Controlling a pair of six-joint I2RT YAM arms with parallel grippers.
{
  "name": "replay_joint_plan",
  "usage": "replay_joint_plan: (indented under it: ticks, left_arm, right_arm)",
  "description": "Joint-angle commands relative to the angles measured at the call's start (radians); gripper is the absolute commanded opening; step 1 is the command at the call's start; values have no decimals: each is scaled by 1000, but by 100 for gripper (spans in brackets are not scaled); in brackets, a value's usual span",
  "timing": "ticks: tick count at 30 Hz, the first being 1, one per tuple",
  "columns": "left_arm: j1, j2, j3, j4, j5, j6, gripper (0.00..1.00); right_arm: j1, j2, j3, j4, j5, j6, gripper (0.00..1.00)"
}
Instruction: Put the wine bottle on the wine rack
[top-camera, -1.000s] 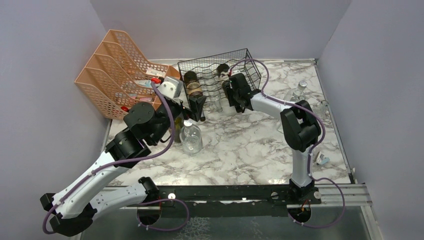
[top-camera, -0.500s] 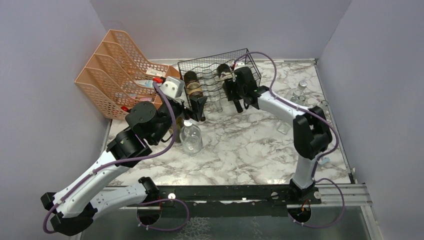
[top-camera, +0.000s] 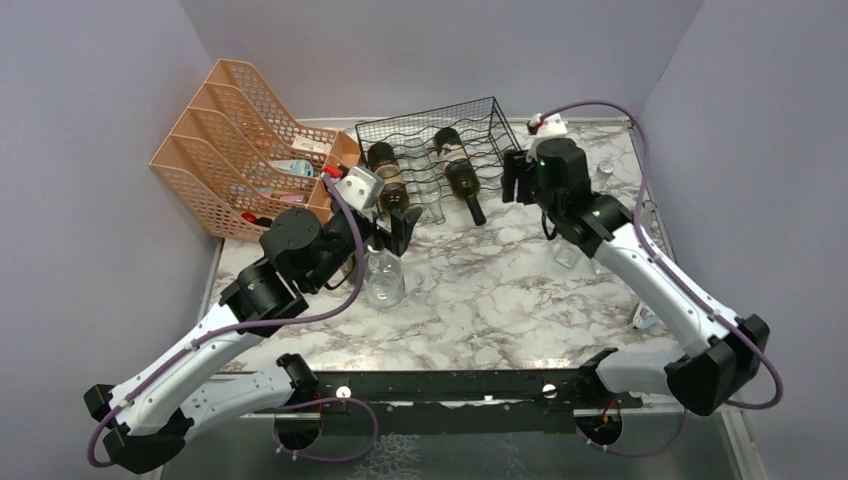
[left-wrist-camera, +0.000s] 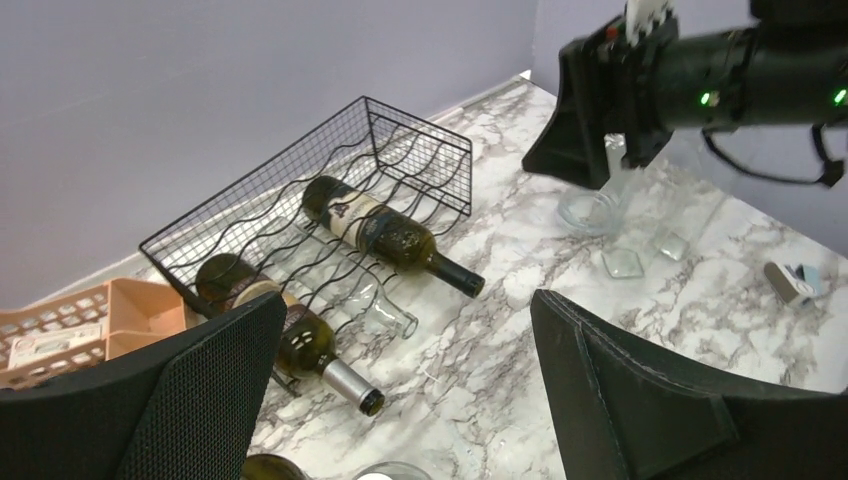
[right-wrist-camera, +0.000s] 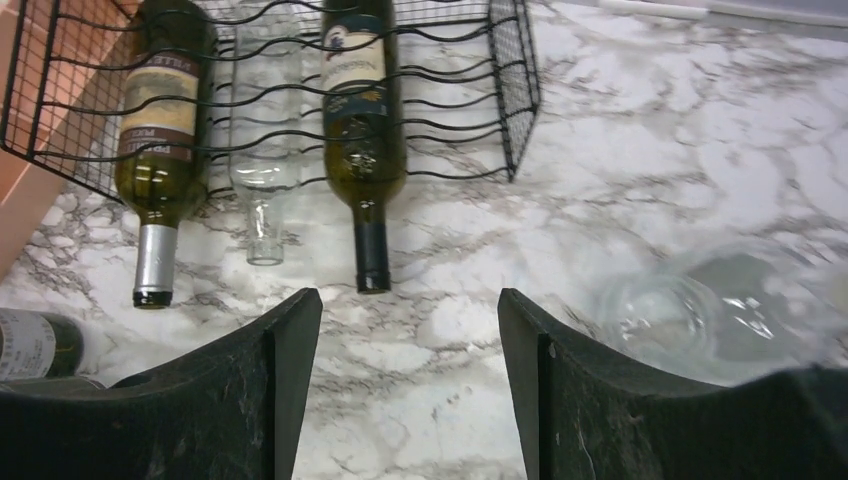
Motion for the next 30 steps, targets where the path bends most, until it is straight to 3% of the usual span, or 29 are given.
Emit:
replay_joint_plan:
  ticks: [1, 7, 13, 22, 30]
  left_arm:
    - [0, -20, -52, 82, 154, 29, 99]
    - [-1, -16, -96, 119, 211, -23, 99]
    - [0, -16, -139, 195, 250, -136, 99]
    - [1, 36, -117, 154, 373, -96, 99]
    - [1, 68, -115, 174, 426, -108, 99]
  right_arm:
    - [-6, -116, 28, -187, 207, 25, 68]
    - [-35, -160, 90, -366, 420, 78, 69]
    - [-124, -157, 102, -401, 467, 91, 70]
    - [-266, -114, 41, -379, 392, 138, 68]
    - [-308, -133, -61, -313, 315, 188, 50]
